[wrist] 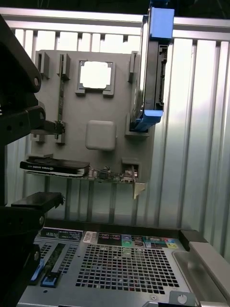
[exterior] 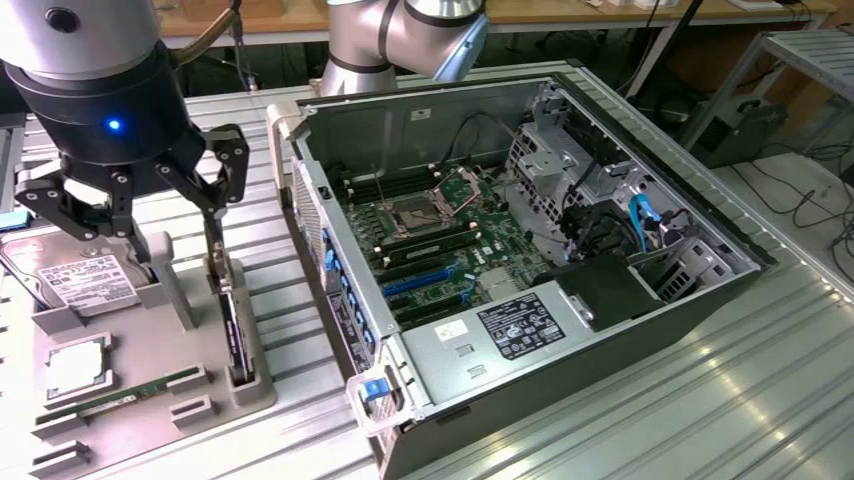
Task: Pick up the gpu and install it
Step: 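Pick up the gpu and move the gpu toward the slot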
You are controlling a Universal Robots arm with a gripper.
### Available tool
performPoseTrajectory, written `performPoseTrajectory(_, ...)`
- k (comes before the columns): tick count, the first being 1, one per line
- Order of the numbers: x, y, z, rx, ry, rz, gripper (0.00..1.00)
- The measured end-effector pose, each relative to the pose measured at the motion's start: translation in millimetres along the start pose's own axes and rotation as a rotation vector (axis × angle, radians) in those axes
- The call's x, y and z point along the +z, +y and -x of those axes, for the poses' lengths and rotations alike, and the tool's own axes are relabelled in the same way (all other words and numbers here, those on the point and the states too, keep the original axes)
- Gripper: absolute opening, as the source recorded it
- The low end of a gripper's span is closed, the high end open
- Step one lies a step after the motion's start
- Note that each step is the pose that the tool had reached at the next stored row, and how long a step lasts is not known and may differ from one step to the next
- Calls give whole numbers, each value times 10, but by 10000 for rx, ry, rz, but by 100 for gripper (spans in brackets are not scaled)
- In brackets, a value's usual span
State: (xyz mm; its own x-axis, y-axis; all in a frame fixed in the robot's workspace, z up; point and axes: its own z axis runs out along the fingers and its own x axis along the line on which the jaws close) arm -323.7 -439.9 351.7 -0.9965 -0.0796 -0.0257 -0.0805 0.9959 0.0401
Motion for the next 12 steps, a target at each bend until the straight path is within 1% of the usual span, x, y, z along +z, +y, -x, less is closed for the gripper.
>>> performPoseTrajectory(12,58,-20,-22,-122,6,3,60)
